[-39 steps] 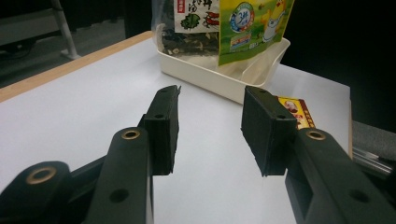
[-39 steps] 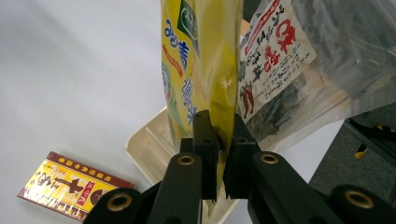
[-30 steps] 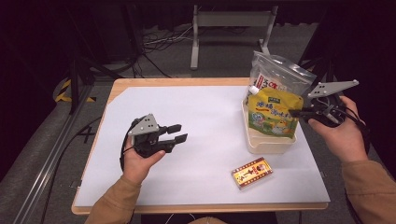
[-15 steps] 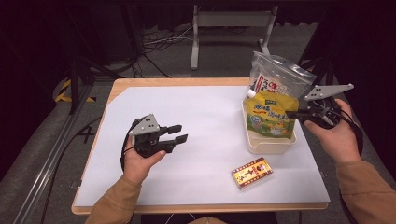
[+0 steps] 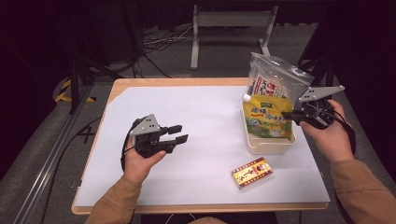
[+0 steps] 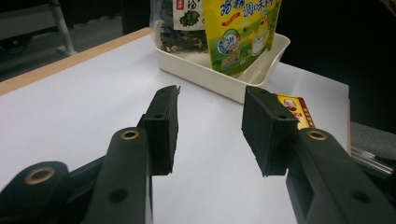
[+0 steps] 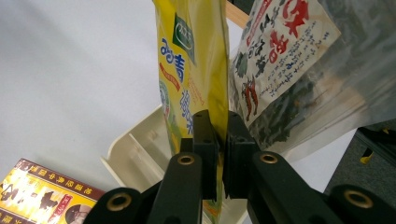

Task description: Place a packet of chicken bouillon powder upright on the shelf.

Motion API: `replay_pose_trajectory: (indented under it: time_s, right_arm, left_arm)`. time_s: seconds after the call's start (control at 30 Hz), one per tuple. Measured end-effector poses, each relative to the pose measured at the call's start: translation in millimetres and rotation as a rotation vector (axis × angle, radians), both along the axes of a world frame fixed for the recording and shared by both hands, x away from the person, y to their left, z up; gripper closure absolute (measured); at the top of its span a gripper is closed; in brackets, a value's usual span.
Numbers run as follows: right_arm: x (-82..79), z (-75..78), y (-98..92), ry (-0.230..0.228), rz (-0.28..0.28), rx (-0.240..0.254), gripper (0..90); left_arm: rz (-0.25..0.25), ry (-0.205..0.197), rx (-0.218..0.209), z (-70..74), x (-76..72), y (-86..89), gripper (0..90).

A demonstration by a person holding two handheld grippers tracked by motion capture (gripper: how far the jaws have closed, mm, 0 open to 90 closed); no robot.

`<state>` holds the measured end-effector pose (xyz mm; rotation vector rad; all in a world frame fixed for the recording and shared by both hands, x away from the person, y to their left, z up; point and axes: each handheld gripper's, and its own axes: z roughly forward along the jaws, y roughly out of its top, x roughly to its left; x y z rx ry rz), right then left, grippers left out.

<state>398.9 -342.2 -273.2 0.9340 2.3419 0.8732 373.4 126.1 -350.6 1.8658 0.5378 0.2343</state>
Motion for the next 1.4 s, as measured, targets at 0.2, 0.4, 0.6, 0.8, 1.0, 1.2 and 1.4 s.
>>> replay_pose_trajectory:
  time_s: [0.2, 0.4, 0.6, 0.8, 1.0, 1.2, 1.4]
  right_arm:
    - [0.3, -7.2, -6.1, 0.015, -0.014, 0.037, 85.2]
    - [-0.4, -14.1, -11.3, 0.024, -0.031, 0.061, 84.8]
    - [-2.2, -19.6, -18.2, 0.039, -0.053, 0.078, 84.5]
    - [-5.4, -25.4, -24.8, 0.046, -0.077, 0.098, 84.7]
    - [-6.8, -31.3, -33.7, 0.054, -0.099, 0.137, 84.9]
    - [-7.8, -31.5, -33.2, 0.053, -0.105, 0.138, 84.7]
    - [-8.4, -31.1, -32.7, 0.056, -0.109, 0.153, 80.7]
  left_arm:
    - [-0.002, -0.006, 0.005, -0.4, 0.7, -0.7, 55.9]
    - [-0.005, 0.000, 0.008, -1.1, 0.4, -2.3, 55.2]
    - [-0.007, 0.009, 0.005, -2.0, 0.1, -4.0, 54.6]
    - [-0.014, 0.005, 0.015, -2.3, 0.3, -5.7, 53.3]
    - [-0.022, 0.005, 0.026, -3.1, 0.2, -9.8, 51.1]
    - [-0.027, 0.021, 0.036, -4.7, 0.2, -14.1, 45.0]
    - [-0.032, 0.038, 0.051, -6.9, 2.4, -17.9, 39.0]
